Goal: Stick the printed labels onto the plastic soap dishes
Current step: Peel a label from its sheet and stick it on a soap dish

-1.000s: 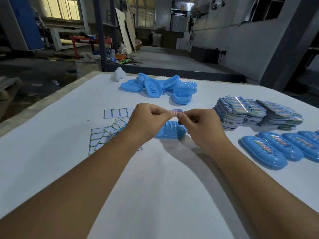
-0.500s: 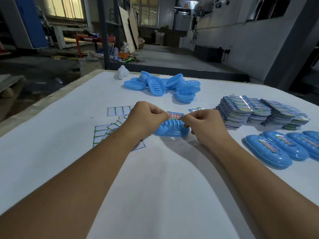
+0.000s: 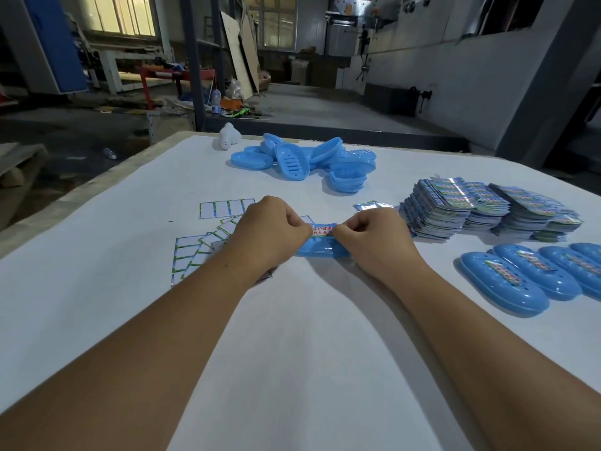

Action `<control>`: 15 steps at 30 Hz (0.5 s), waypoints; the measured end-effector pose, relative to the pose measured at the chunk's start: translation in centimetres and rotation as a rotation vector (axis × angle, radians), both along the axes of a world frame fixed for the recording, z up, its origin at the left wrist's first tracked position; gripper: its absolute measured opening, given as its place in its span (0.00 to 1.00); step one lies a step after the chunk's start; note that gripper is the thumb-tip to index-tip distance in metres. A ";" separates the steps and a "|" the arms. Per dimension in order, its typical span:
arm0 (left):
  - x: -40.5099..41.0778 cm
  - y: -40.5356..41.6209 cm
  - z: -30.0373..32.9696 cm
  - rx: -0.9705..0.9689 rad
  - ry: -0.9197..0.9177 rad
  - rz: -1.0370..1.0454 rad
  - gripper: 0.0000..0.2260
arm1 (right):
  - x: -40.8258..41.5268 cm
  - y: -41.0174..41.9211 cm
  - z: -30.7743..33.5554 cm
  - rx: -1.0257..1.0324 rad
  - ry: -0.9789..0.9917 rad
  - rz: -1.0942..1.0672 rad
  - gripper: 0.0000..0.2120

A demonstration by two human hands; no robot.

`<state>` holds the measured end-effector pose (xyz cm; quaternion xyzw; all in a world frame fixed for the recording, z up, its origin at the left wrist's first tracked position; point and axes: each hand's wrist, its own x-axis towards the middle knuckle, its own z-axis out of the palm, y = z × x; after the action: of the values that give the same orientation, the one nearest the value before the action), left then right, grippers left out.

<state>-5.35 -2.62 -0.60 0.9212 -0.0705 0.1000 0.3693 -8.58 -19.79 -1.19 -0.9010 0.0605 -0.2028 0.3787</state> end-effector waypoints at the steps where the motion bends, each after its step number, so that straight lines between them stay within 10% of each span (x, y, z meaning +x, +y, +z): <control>1: 0.0 0.0 0.0 0.012 -0.012 -0.004 0.07 | 0.0 0.1 0.0 -0.011 -0.005 -0.004 0.11; 15: 0.1 -0.6 -0.4 0.109 -0.106 0.028 0.06 | 0.0 0.5 -0.1 -0.086 -0.012 -0.042 0.14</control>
<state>-5.25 -3.26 -1.03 0.9343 -0.0824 0.1498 0.3130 -8.63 -19.27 -1.28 -0.9138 0.0681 -0.2185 0.3354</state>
